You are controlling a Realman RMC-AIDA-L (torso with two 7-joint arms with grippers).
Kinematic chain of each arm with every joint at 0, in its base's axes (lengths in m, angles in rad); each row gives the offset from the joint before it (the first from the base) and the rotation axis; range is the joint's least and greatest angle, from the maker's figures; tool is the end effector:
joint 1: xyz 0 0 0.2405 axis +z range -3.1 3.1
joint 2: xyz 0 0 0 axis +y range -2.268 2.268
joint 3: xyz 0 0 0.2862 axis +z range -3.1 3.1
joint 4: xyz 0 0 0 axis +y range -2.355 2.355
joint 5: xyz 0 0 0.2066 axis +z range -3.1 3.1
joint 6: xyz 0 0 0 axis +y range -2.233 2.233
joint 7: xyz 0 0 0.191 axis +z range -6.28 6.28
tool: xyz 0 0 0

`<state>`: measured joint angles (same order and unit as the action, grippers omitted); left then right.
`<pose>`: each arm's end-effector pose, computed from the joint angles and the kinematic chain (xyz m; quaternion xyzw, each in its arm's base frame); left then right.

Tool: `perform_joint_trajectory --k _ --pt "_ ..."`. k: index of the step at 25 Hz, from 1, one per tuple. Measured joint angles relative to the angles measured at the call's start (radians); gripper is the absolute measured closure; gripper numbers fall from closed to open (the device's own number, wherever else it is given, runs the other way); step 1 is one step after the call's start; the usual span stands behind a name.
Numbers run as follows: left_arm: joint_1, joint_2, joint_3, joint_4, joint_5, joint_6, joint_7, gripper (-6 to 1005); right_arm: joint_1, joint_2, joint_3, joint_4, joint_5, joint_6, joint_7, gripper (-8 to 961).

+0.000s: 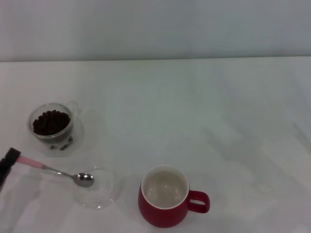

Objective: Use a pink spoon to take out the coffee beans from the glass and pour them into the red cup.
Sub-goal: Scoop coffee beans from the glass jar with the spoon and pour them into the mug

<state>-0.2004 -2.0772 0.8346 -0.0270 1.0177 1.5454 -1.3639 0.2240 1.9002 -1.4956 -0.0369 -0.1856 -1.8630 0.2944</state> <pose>-0.3660 0.2572 -0.0519 -0.5544 -0.5691 -0.5420 0.2737 0.3499 0.2717 0.0824 -0.7054 0.0226 0.4015 0.5836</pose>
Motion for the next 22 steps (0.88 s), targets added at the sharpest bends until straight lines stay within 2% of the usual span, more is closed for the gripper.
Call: perform_joint_trajectory --k 6,10,12,14,16,19,22 --pt "0.050 0.009 0.042 0.156 0.000 0.050 -0.090 877 -0.013 0.009 0.000 -0.025 0.000 -0.002 0.000 217" --pt "0.062 0.027 0.054 0.282 0.004 0.056 -0.149 877 -0.020 0.018 0.000 -0.029 -0.003 -0.018 -0.001 218" --pt "0.055 0.049 0.055 0.330 0.018 0.052 -0.177 877 -0.023 0.022 -0.001 -0.029 -0.005 -0.028 -0.008 218" --pt "0.037 0.082 0.055 0.357 0.028 0.048 -0.204 877 -0.027 0.029 -0.003 -0.029 -0.008 -0.035 -0.020 218" --pt "0.004 0.128 0.056 0.368 0.043 0.046 -0.235 877 -0.032 0.035 -0.005 -0.029 -0.008 -0.042 -0.025 218" --pt "-0.044 0.182 0.057 0.385 0.075 0.027 -0.284 877 -0.040 0.045 -0.008 -0.029 -0.010 -0.057 -0.025 218" --pt "-0.075 0.226 0.057 0.452 0.121 -0.039 -0.345 876 -0.043 0.053 -0.014 -0.029 -0.022 -0.081 -0.025 218"
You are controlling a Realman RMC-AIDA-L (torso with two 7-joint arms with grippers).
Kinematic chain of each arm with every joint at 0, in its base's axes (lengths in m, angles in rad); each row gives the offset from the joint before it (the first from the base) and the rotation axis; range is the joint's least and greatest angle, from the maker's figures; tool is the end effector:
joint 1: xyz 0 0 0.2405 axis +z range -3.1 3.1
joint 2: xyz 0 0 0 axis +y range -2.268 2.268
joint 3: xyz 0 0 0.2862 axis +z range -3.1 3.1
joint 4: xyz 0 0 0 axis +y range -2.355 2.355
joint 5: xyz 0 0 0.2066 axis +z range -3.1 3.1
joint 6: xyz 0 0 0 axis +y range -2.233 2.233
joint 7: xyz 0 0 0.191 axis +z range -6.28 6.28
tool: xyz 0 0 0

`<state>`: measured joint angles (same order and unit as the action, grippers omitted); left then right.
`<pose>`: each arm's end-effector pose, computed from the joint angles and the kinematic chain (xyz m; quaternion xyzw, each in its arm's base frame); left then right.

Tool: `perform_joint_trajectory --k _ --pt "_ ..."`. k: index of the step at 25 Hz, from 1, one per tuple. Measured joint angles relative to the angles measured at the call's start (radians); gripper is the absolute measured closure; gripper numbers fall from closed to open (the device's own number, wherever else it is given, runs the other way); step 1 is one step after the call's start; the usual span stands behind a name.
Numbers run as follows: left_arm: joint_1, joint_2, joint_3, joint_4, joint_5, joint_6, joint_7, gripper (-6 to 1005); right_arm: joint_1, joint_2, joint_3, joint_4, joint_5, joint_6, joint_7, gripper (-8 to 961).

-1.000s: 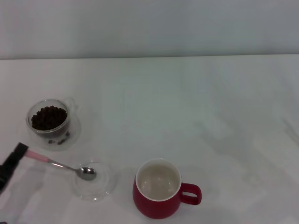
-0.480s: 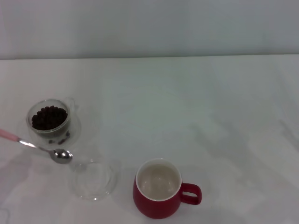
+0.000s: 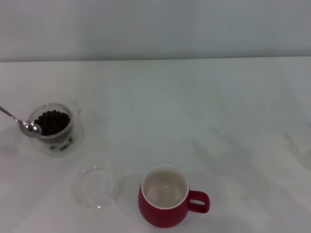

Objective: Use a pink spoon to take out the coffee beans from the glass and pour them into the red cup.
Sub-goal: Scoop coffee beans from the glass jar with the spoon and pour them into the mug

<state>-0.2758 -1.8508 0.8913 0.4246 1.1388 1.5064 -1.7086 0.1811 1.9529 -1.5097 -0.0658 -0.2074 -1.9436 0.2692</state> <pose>-0.3460 0.3427 0.0843 -0.7020 -0.4553 -0.4901 0.2443 0.3330 0.2486 0.0635 -0.6962 0.0075 0.4357 0.5704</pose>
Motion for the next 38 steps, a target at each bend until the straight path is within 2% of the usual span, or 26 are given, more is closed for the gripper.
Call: perform_joint_trajectory --k 6,9,12,13,20,24,28,32,38 --pt "-0.088 0.058 -0.007 0.114 0.143 -0.124 -0.138 876 -0.008 0.013 -0.007 0.004 -0.019 -0.059 0.006 218" --pt "-0.145 0.074 -0.007 0.136 0.235 -0.183 -0.195 876 -0.009 0.020 -0.015 0.008 -0.029 -0.063 0.008 218" --pt "-0.180 0.079 -0.007 0.137 0.290 -0.215 -0.220 876 -0.010 0.025 -0.023 0.014 -0.029 -0.060 0.009 218" --pt "-0.211 0.080 -0.007 0.137 0.339 -0.239 -0.240 876 -0.010 0.027 -0.023 0.017 -0.029 -0.058 0.009 218" --pt "-0.320 0.056 -0.004 0.128 0.532 -0.347 -0.285 876 -0.017 0.031 -0.033 0.039 -0.029 -0.043 0.010 218" --pt "-0.347 0.036 -0.004 0.117 0.597 -0.391 -0.285 876 -0.014 0.031 -0.046 0.042 -0.030 -0.021 0.010 218" --pt "-0.354 0.009 -0.002 0.110 0.630 -0.437 -0.281 876 -0.014 0.032 -0.048 0.043 -0.030 -0.014 0.010 218" --pt "-0.345 -0.007 -0.004 0.100 0.639 -0.446 -0.280 877 -0.014 0.030 -0.049 0.043 -0.030 -0.013 0.016 218" --pt "-0.305 -0.029 -0.012 0.096 0.581 -0.450 -0.288 878 -0.010 0.024 -0.049 0.043 -0.030 -0.003 0.022 218"
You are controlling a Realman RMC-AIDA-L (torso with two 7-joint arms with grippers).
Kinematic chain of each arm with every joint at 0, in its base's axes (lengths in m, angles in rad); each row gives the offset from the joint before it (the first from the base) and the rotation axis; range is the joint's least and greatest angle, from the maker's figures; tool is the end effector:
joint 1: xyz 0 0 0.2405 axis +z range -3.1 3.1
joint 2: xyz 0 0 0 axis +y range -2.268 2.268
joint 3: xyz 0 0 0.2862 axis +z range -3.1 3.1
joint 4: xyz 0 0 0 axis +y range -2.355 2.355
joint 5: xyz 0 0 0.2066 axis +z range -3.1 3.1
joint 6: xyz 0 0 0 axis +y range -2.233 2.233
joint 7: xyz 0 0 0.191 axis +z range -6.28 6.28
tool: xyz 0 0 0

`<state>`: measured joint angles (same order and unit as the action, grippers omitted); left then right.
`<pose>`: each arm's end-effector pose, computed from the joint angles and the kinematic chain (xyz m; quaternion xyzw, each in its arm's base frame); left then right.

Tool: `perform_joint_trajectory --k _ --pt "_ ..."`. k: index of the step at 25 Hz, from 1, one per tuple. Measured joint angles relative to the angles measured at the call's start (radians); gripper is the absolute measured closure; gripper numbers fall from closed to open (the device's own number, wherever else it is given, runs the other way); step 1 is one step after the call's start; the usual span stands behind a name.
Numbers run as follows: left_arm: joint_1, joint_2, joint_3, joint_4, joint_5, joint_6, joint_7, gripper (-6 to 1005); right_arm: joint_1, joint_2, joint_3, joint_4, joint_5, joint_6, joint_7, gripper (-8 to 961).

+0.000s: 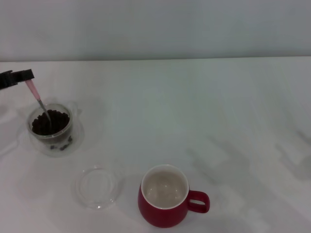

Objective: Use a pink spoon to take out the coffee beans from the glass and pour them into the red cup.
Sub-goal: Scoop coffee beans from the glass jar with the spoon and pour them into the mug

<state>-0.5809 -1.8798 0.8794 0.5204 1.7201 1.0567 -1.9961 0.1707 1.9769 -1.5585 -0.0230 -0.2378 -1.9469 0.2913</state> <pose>-0.3223 0.4549 0.0275 -0.7683 -0.5101 -0.2623 0.2841 0.3336 0.2364 0.0387 -0.7191 0.0437 0.4392 0.5368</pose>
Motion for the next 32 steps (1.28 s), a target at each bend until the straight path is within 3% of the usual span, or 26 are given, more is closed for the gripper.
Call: perform_joint_trajectory --k 9,17,32 --pt "0.075 -0.030 -0.033 -0.024 -0.086 0.002 -0.039 879 0.010 -0.010 0.000 -0.001 0.000 0.020 0.010 218" --pt "0.139 -0.073 -0.113 -0.046 -0.142 0.012 -0.042 878 0.012 -0.017 0.000 -0.002 0.000 0.031 0.014 219" --pt "0.234 -0.094 -0.117 -0.058 -0.336 0.062 -0.020 877 0.025 -0.024 0.000 -0.002 0.000 0.035 0.016 219"
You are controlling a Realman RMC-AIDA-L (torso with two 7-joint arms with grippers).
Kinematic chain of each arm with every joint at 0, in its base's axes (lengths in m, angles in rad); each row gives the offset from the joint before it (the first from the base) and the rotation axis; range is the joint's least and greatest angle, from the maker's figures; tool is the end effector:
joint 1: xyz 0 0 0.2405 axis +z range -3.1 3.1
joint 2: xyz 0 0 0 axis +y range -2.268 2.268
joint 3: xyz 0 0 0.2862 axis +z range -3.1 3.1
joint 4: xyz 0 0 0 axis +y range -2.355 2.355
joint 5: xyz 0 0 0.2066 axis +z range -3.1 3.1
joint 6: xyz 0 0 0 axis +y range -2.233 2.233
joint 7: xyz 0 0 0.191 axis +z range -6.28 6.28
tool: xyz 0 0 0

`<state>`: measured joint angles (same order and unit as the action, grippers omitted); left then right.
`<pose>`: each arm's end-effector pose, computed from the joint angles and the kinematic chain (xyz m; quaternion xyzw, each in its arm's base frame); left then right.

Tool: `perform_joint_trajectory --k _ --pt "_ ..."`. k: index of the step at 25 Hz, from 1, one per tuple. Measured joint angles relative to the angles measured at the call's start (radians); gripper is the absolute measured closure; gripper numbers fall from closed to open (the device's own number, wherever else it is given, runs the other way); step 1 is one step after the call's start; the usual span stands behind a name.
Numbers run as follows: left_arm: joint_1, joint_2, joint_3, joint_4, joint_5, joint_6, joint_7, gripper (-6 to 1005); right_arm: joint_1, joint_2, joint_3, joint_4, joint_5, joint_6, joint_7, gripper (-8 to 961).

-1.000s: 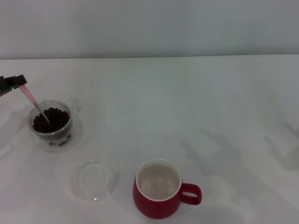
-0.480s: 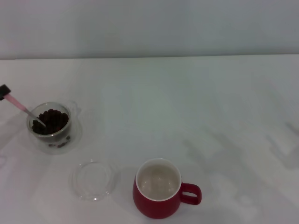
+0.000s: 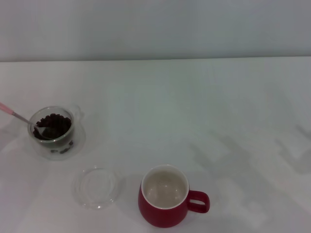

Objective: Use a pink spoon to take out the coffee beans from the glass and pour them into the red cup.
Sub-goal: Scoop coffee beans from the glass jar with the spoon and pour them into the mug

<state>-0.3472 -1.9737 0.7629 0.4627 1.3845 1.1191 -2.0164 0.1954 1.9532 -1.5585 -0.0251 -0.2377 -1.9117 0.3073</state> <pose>-0.3801 0.3834 0.0298 -0.5778 -0.6283 -0.4401 0.2787 0.3369 0.2491 0.0448 -0.7275 0.0438 0.4300 0.5329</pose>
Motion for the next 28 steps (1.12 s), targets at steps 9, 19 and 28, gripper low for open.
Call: perform_joint_trajectory --k 9,19,28 --pt "0.031 -0.002 -0.002 -0.004 -0.076 0.030 0.061 878 0.006 -0.002 0.000 -0.005 0.000 0.011 0.008 219" --pt "0.030 -0.002 -0.024 -0.007 -0.084 0.137 0.082 878 0.025 -0.002 0.000 -0.002 0.000 0.021 0.010 219" --pt "0.009 -0.004 -0.018 -0.050 -0.083 0.255 0.057 878 0.027 -0.002 -0.001 -0.009 0.000 0.023 0.010 219"
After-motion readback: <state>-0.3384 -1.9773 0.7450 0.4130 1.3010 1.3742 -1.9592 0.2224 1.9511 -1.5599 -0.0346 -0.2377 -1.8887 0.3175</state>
